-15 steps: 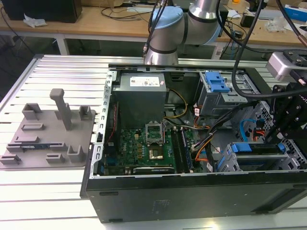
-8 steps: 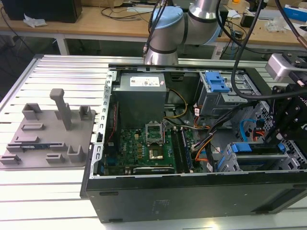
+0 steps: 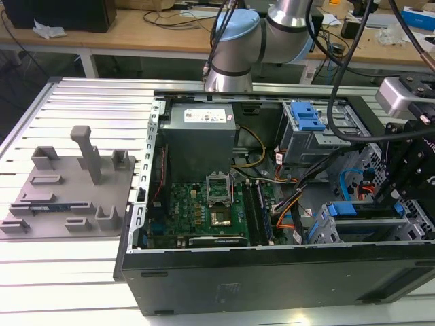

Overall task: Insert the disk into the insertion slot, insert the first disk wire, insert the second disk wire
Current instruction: 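Insert the first disk wire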

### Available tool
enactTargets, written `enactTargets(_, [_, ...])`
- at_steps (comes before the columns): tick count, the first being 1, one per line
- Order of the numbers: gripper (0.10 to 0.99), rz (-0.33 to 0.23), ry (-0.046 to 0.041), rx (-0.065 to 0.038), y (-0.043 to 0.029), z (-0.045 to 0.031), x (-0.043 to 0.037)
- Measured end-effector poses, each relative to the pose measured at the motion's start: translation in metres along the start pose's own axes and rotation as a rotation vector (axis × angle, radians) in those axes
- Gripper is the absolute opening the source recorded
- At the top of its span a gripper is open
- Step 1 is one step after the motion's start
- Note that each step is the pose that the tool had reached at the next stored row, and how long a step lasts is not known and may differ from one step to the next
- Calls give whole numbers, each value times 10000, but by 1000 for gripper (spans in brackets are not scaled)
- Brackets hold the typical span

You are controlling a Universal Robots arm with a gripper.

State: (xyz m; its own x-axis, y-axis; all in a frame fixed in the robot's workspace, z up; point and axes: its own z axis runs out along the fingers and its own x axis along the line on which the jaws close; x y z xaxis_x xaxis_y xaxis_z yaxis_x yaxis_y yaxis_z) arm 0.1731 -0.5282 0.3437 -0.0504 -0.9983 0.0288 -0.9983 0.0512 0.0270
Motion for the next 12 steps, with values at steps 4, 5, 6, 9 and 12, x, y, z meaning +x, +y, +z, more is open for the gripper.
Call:
enactTargets(4, [169, 9, 1, 0, -1, 9, 0])
enactTargets(5, [169, 13, 1, 0, -1, 11, 0])
enactTargets(6, [169, 18, 1, 0, -2, 15, 0])
enactTargets(9, [169, 21, 0, -1, -4, 22, 1])
enactTargets(12, [169, 21, 0, -1, -4, 31, 0])
